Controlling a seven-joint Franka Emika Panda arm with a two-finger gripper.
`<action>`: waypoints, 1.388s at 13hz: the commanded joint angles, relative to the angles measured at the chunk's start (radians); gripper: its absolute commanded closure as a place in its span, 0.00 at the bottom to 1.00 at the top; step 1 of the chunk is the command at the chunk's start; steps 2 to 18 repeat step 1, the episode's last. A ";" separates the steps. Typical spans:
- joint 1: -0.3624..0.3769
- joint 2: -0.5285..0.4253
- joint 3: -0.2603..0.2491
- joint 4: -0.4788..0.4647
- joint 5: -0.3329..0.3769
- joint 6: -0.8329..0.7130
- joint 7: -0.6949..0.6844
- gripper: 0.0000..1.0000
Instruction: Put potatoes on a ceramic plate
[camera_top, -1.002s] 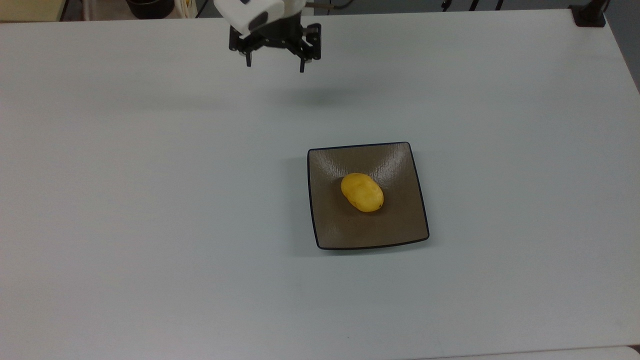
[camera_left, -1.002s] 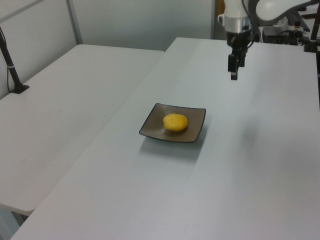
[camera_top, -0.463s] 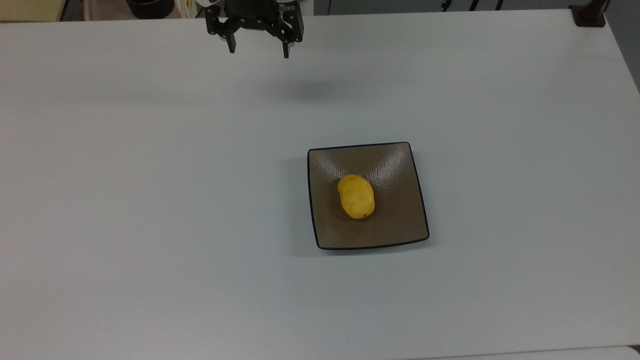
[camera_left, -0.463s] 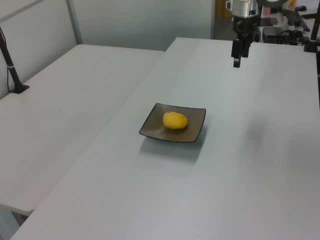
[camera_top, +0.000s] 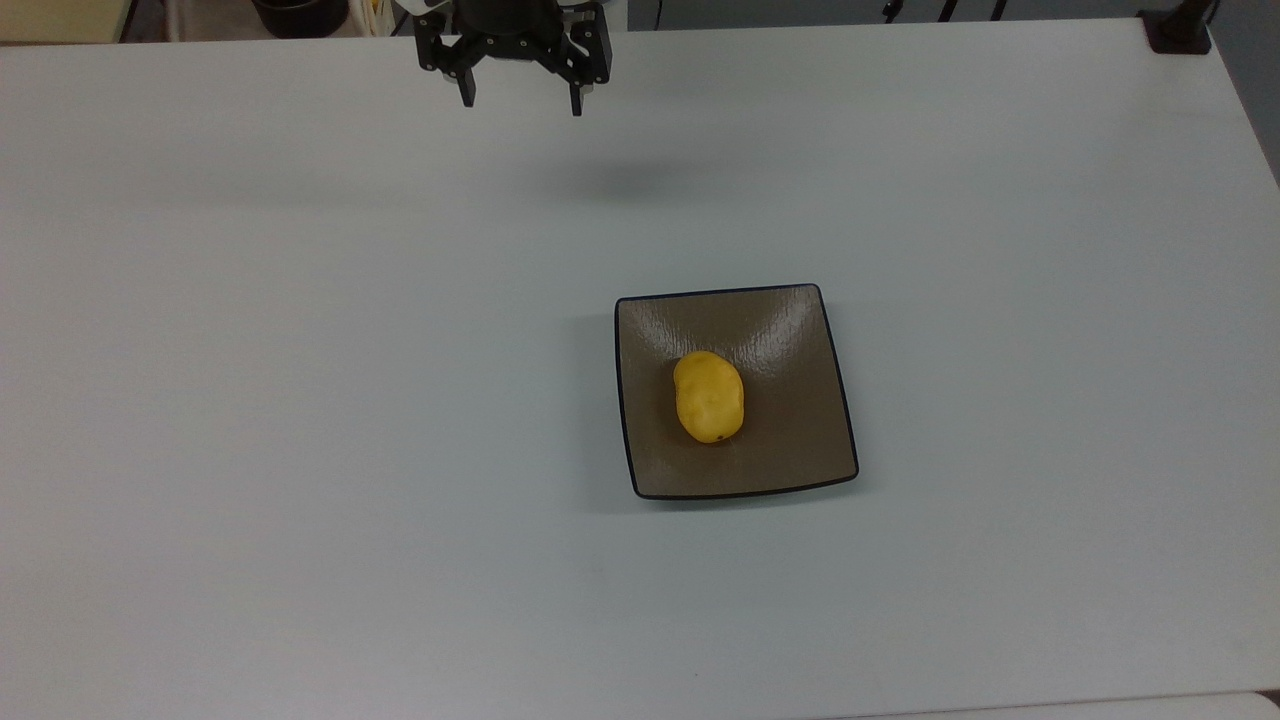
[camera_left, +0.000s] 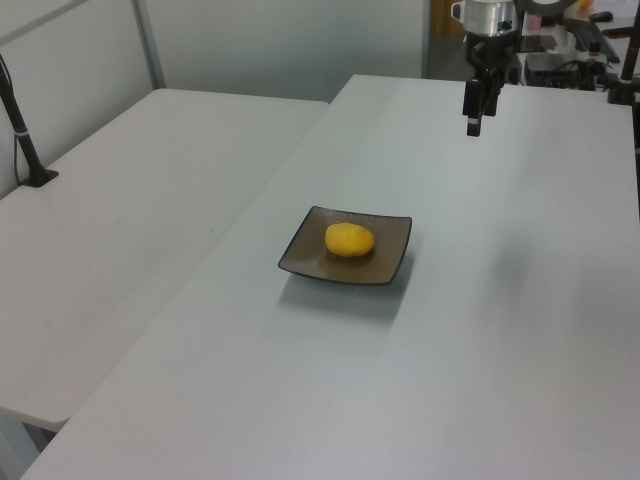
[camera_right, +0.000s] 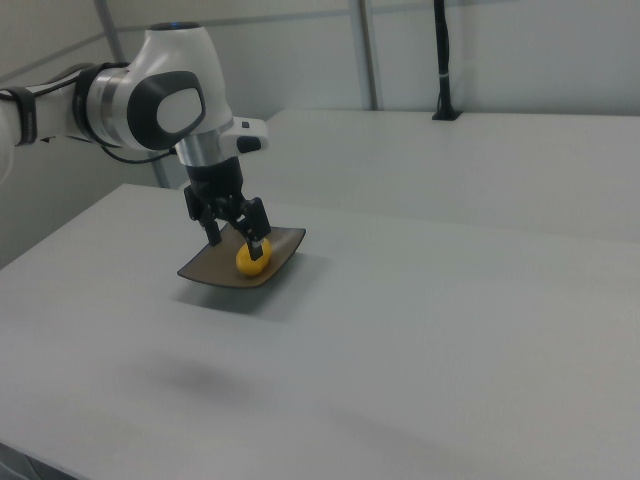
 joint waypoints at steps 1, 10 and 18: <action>0.009 -0.017 -0.010 -0.002 0.003 -0.011 -0.019 0.00; 0.009 -0.017 -0.010 -0.002 0.003 -0.011 -0.019 0.00; 0.009 -0.017 -0.010 -0.002 0.003 -0.011 -0.019 0.00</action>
